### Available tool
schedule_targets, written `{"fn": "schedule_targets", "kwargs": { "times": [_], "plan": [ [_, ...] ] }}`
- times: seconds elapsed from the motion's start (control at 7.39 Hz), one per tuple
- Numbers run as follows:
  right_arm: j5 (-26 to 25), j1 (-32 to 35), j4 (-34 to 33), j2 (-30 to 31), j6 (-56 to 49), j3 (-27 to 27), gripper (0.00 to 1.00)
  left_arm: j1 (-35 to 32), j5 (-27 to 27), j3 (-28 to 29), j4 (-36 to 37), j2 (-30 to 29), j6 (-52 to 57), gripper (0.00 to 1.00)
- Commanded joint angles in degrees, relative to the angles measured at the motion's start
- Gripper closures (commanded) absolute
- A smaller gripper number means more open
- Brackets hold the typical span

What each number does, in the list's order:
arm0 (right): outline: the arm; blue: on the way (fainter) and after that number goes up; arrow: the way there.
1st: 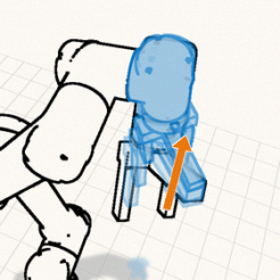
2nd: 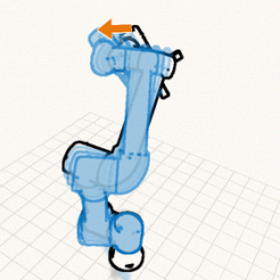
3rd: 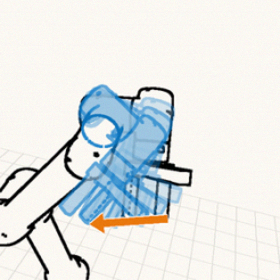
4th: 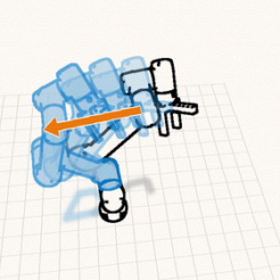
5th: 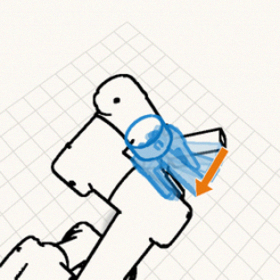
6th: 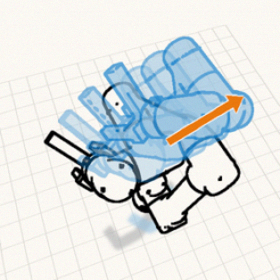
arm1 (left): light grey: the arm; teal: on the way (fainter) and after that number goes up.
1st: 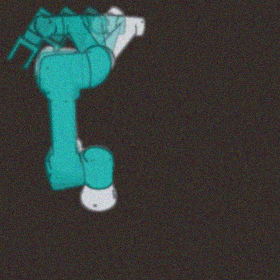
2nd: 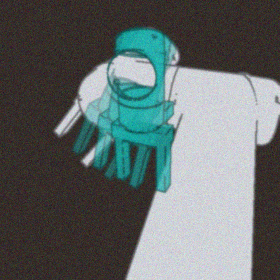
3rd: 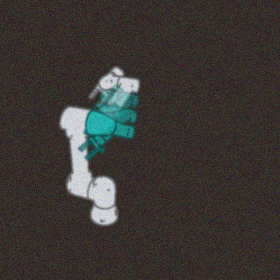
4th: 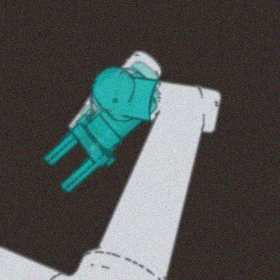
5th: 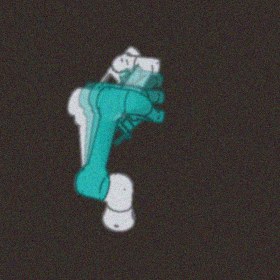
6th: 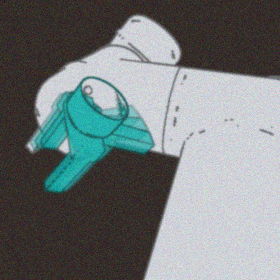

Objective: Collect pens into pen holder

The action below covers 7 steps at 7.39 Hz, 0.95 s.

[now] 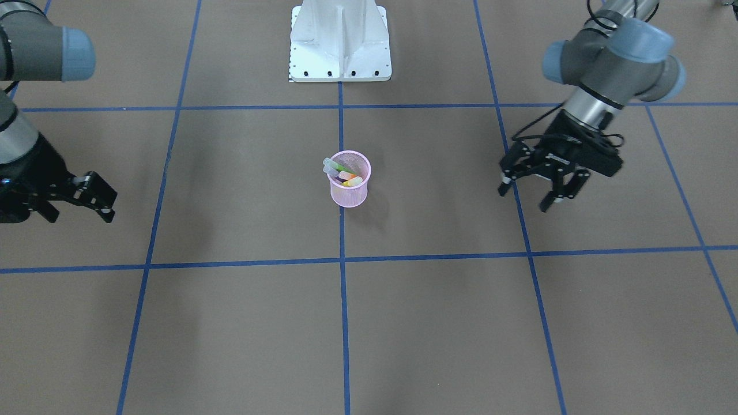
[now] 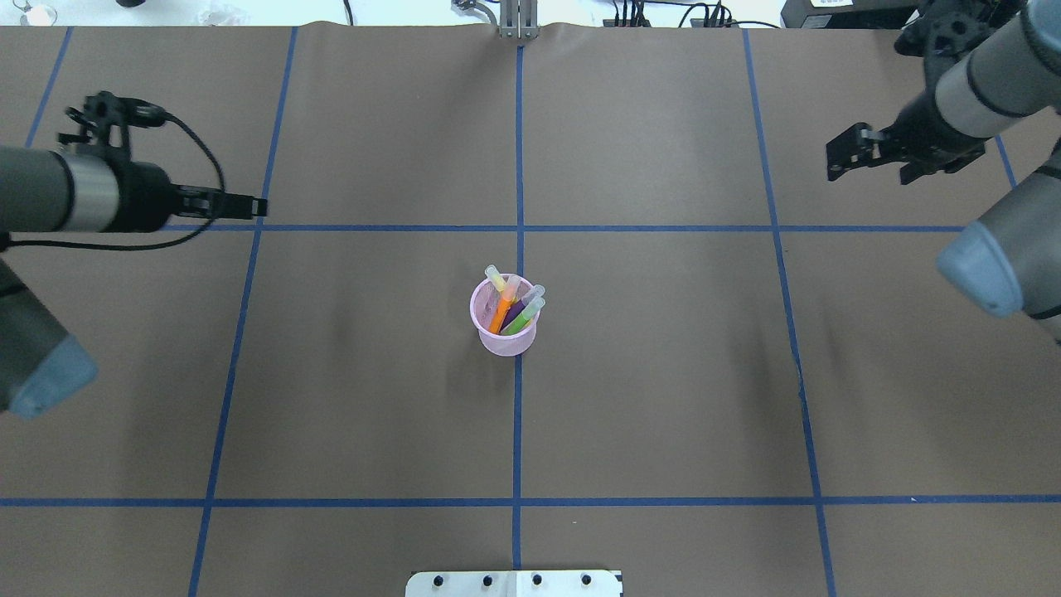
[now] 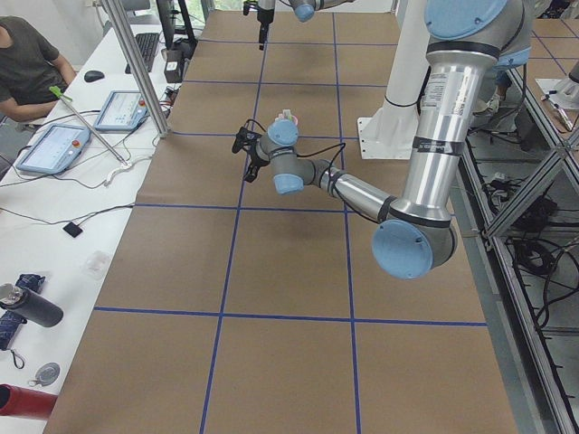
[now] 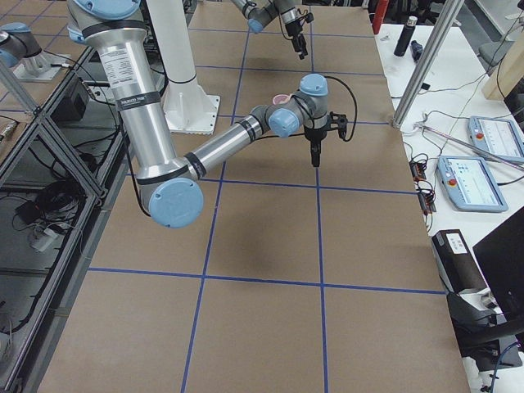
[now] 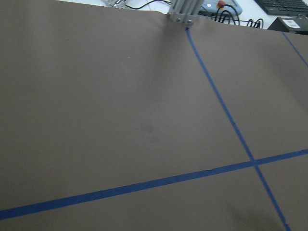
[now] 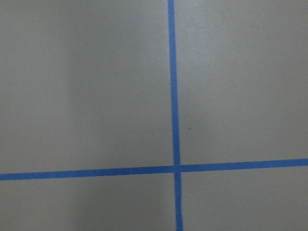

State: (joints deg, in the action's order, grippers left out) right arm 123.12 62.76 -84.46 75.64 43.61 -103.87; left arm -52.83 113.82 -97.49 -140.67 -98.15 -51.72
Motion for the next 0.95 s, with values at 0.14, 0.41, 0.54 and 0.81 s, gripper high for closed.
{"fn": "schedule_targets", "kwargs": {
  "times": [0.14,0.41,0.54,0.81],
  "plan": [
    [9.22,13.23,0.00,5.39,-20.52,6.20,0.00,-15.33,9.29,6.43,8.77,5.60,23.07,0.02],
    [12.39,19.48,2.17,6.27,-28.88,13.91,0.00,-19.33,11.93,2.16,25.64,5.25,30.09,0.02],
    [13.10,20.81,5.07,6.36,-29.97,17.00,0.00,-19.94,16.13,1.34,29.54,4.55,30.10,0.02],
    [13.29,21.70,6.06,6.54,-34.08,20.53,0.00,-21.35,20.38,1.34,39.54,0.18,30.18,0.01]
  ]
}}
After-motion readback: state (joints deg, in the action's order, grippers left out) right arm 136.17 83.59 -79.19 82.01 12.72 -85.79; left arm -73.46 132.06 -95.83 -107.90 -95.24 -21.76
